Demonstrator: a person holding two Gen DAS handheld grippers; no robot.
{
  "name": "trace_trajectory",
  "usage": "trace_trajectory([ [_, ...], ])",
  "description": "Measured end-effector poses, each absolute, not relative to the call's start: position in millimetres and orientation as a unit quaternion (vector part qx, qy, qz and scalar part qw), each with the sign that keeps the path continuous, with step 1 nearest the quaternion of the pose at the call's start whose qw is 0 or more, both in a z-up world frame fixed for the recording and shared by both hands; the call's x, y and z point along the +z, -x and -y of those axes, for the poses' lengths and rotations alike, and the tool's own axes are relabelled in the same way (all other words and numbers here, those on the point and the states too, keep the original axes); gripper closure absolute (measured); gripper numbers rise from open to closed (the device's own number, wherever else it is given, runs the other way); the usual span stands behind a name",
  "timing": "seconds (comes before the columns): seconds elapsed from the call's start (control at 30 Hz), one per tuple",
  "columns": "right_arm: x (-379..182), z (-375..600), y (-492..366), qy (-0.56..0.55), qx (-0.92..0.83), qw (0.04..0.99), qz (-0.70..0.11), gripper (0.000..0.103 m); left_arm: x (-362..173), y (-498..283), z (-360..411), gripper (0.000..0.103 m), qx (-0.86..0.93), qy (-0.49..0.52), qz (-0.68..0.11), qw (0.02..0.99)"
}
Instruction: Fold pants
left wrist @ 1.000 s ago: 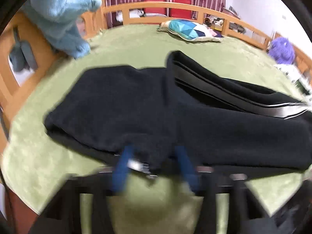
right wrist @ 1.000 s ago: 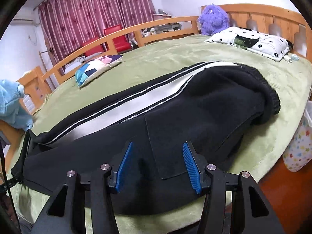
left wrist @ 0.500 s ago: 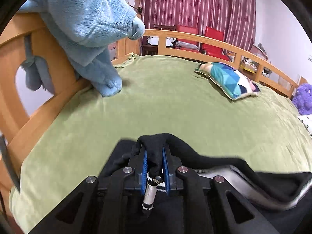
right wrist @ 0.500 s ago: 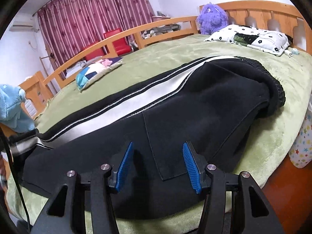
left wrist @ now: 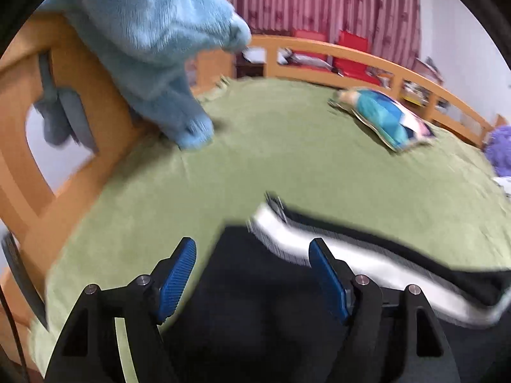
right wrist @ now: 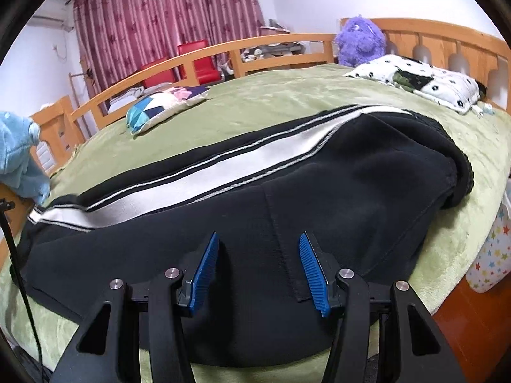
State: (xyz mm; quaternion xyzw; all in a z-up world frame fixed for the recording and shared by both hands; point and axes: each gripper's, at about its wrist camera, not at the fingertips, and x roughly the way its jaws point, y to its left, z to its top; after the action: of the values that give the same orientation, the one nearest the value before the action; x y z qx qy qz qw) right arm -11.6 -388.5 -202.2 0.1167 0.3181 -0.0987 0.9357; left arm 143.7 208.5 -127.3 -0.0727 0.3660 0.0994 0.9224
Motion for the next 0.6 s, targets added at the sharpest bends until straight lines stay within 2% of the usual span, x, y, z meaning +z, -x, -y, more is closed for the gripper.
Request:
trace_trajectory([
  [0.3, -201, 382, 19, -0.12, -0.094, 0.935, -0.32, 0.051, -183, -57, -228, 0.032, 0.008, 0.206, -0.412, 0.888],
  [0.43, -202, 383, 20, -0.127, -0.097, 0.934, -0.321, 0.051, -193, -48, -254, 0.033, 0.042, 0.257, -0.391, 0.883],
  [0.6, -202, 379, 19, -0.123, -0.101, 0.933, -0.324, 0.051, -206, -72, -265, 0.034, 0.035, 0.282, -0.405, 0.869],
])
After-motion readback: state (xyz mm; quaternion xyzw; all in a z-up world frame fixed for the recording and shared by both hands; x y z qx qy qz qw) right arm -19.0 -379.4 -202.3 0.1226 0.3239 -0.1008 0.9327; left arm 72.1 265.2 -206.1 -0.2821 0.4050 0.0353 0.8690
